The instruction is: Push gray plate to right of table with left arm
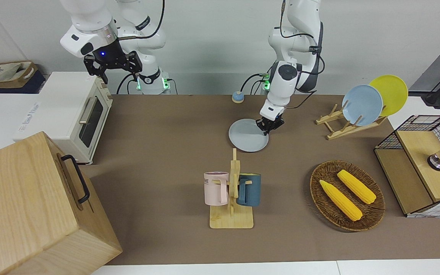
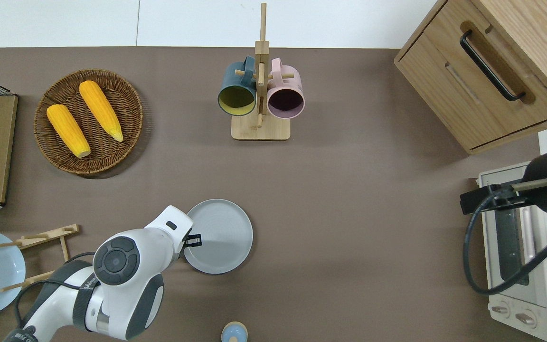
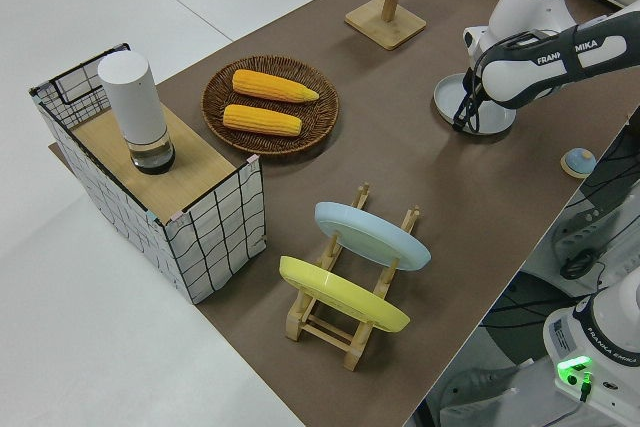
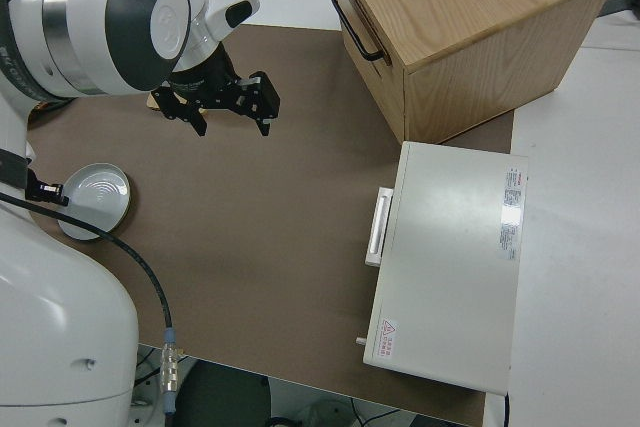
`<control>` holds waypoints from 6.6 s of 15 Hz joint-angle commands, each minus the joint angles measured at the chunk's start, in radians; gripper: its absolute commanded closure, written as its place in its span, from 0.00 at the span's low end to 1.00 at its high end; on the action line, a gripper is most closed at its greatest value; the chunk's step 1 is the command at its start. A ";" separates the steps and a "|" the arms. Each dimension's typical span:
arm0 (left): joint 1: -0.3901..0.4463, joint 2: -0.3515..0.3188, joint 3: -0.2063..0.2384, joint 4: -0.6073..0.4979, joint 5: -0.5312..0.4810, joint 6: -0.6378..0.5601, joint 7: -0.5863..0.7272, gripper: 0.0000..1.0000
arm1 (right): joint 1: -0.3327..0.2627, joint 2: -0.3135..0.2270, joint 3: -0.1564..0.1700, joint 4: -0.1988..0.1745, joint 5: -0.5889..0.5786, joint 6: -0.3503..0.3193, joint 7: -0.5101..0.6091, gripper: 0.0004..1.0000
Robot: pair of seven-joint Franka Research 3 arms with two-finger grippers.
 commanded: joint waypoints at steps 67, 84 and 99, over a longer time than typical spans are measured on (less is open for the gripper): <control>-0.296 0.364 -0.095 0.591 0.074 -0.221 -0.469 0.01 | -0.020 -0.002 0.016 0.009 0.004 -0.016 0.012 0.02; 0.115 0.055 -0.094 0.560 -0.064 -0.704 0.141 0.01 | -0.020 -0.002 0.016 0.009 0.004 -0.016 0.013 0.02; 0.457 -0.100 -0.071 0.703 0.060 -0.957 0.571 0.01 | -0.019 -0.002 0.016 0.009 0.004 -0.016 0.013 0.02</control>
